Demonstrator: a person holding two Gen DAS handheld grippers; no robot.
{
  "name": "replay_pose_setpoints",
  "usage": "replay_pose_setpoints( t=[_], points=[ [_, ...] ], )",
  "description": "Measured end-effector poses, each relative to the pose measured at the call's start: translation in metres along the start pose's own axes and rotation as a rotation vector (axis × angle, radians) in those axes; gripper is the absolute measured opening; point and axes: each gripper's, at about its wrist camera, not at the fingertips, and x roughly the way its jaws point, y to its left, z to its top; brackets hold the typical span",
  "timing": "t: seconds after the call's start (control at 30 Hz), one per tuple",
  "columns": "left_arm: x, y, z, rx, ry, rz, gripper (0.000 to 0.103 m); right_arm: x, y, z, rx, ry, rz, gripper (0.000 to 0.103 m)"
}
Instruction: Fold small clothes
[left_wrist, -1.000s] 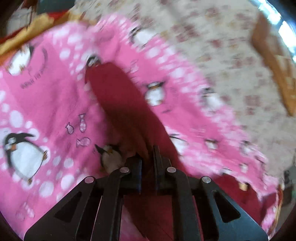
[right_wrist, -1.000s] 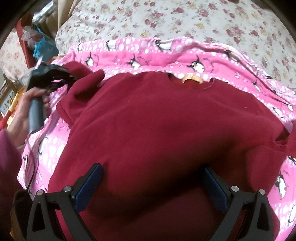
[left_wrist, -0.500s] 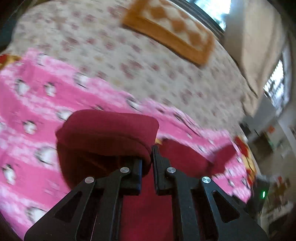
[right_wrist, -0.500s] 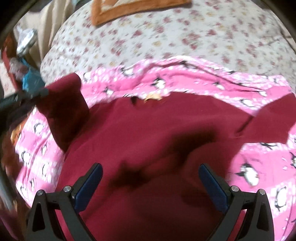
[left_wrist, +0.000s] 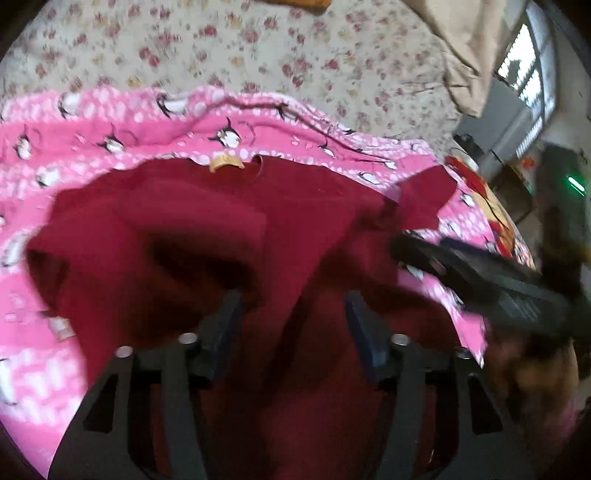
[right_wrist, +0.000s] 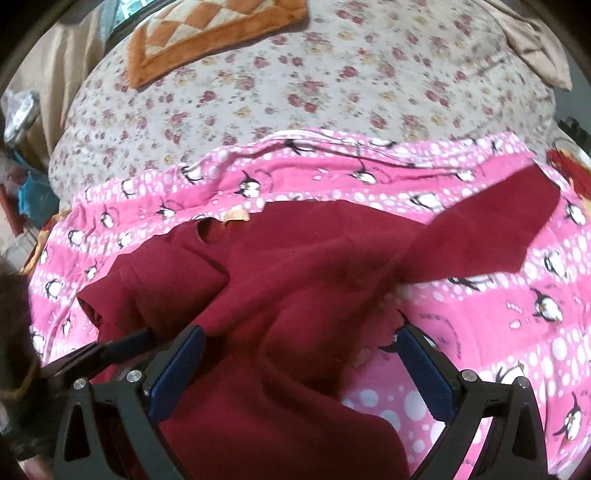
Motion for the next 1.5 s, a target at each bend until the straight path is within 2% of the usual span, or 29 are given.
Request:
replay_pose_setpoints(
  t=[0.07, 0.17, 0.23, 0.33, 0.4, 0.47, 0.5, 0.53, 0.6, 0.67, 0.7, 0.73, 0.8, 0.87, 0.93, 1.0, 1.1, 1.2, 1.3, 1.37, 1.4, 1.43, 1.5],
  points=[
    [-0.024, 0.012, -0.011, 0.023, -0.043, 0.111, 0.071, 0.003, 0.012, 0.003, -0.032, -0.005, 0.017, 0.103],
    [-0.045, 0.041, -0.021, 0.027, -0.091, 0.377, 0.071, 0.01, 0.034, 0.007, -0.086, 0.001, 0.056, 0.103],
    [-0.045, 0.064, -0.022, -0.012, -0.097, 0.535, 0.071, 0.018, 0.05, 0.01, -0.114, 0.013, 0.081, 0.103],
    [-0.032, 0.097, -0.023, -0.083, -0.065, 0.634, 0.071, 0.03, 0.082, 0.014, -0.161, 0.016, 0.118, 0.103],
    [-0.023, 0.113, -0.024, -0.123, -0.043, 0.651, 0.071, 0.042, 0.106, 0.015, -0.236, 0.039, 0.134, 0.103],
    [-0.016, 0.124, -0.026, -0.162, -0.046, 0.655, 0.071, 0.059, 0.126, 0.011, -0.33, 0.072, 0.11, 0.102],
    [-0.013, 0.127, -0.027, -0.177, -0.045, 0.655, 0.071, 0.07, 0.132, 0.009, -0.364, 0.084, 0.076, 0.091],
    [-0.009, 0.131, -0.028, -0.19, -0.039, 0.651, 0.071, 0.081, 0.133, 0.009, -0.382, 0.103, 0.042, 0.068],
    [-0.006, 0.132, -0.027, -0.202, -0.038, 0.63, 0.071, 0.095, 0.128, 0.013, -0.367, 0.135, 0.032, 0.043],
    [-0.006, 0.134, -0.028, -0.207, -0.043, 0.623, 0.071, 0.094, 0.112, 0.019, -0.312, 0.129, 0.07, 0.036],
    [-0.007, 0.133, -0.028, -0.212, -0.046, 0.624, 0.071, 0.088, 0.104, 0.022, -0.289, 0.111, 0.096, 0.028],
    [-0.008, 0.135, -0.028, -0.226, -0.047, 0.618, 0.071, 0.081, 0.097, 0.023, -0.27, 0.095, 0.109, 0.024],
    [-0.008, 0.138, -0.027, -0.262, -0.05, 0.595, 0.071, 0.06, 0.077, 0.028, -0.212, 0.037, 0.131, 0.024],
    [-0.009, 0.14, -0.029, -0.285, -0.057, 0.583, 0.071, 0.043, 0.058, 0.032, -0.16, -0.021, 0.115, 0.024],
    [-0.01, 0.139, -0.03, -0.29, -0.052, 0.582, 0.071, 0.03, 0.032, 0.031, -0.117, -0.081, 0.053, 0.023],
    [-0.011, 0.138, -0.032, -0.288, -0.044, 0.588, 0.071, 0.031, 0.012, 0.031, -0.089, -0.106, -0.025, 0.023],
    [-0.016, 0.135, -0.034, -0.278, -0.029, 0.609, 0.071, 0.042, -0.017, 0.029, -0.058, -0.068, -0.12, 0.023],
    [-0.023, 0.138, -0.04, -0.292, -0.032, 0.608, 0.071, 0.04, -0.038, 0.027, -0.01, -0.05, -0.119, 0.022],
    [-0.031, 0.139, -0.043, -0.311, -0.046, 0.589, 0.071, 0.032, -0.048, 0.029, 0.064, -0.049, -0.011, 0.023],
    [-0.037, 0.138, -0.044, -0.317, -0.064, 0.577, 0.071, 0.028, -0.054, 0.032, 0.147, -0.023, 0.049, 0.05],
    [-0.04, 0.138, -0.045, -0.317, -0.072, 0.574, 0.071, 0.026, -0.054, 0.031, 0.18, -0.022, 0.086, 0.072],
    [-0.042, 0.138, -0.046, -0.318, -0.079, 0.578, 0.071, 0.021, -0.053, 0.03, 0.213, -0.025, 0.135, 0.077],
    [-0.044, 0.139, -0.047, -0.323, -0.083, 0.582, 0.071, 0.014, -0.046, 0.026, 0.215, -0.02, 0.165, 0.077]
  ],
)
